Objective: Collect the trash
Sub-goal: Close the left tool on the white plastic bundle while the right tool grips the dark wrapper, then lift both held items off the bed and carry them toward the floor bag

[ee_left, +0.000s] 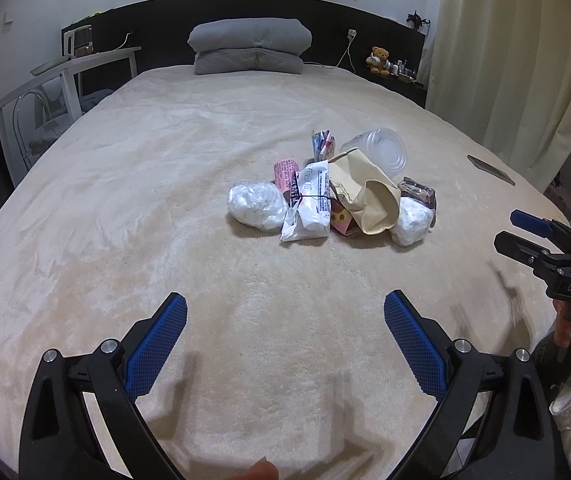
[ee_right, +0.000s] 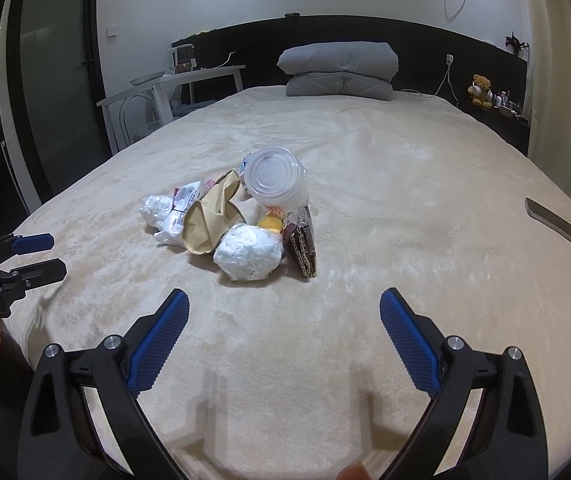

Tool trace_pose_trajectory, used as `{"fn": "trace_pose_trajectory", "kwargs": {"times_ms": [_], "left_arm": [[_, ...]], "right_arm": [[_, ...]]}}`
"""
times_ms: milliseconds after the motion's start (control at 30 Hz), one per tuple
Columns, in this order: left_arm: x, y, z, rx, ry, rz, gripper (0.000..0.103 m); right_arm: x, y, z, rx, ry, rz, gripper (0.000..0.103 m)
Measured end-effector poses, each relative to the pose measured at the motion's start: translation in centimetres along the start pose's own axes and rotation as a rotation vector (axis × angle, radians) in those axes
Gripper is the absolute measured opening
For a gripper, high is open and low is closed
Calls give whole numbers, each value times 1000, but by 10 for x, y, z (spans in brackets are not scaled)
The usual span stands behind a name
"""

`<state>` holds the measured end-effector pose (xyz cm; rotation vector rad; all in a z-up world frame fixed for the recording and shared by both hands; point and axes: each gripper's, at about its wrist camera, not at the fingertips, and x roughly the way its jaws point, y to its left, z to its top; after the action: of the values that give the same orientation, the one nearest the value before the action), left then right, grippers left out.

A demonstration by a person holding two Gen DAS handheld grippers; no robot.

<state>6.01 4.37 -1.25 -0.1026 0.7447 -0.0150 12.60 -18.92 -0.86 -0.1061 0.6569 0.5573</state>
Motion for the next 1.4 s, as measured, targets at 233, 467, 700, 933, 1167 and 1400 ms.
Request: {"fn": "trace_pose_trajectory", "kwargs": {"times_ms": [233, 467, 700, 933, 1167, 1400], "left_arm": [[29, 16, 8, -33, 3, -50, 97], [59, 25, 15, -37, -1, -45, 97], [85, 41, 35, -70, -19, -62, 97], [115, 53, 50, -82, 15, -88, 97], [136, 59, 61, -94, 54, -143, 76], [144, 58, 63, -86, 67, -166, 52]], "right_arm": [[26, -19, 9, 92, 0, 11, 87], [45, -26, 17, 98, -37, -42, 79], [77, -40, 33, 127, -9, 32, 72], [108, -39, 39, 108, 44, 51, 62], [131, -36, 41, 90, 96, 55, 37], [129, -35, 37, 75, 102, 44, 31]]}}
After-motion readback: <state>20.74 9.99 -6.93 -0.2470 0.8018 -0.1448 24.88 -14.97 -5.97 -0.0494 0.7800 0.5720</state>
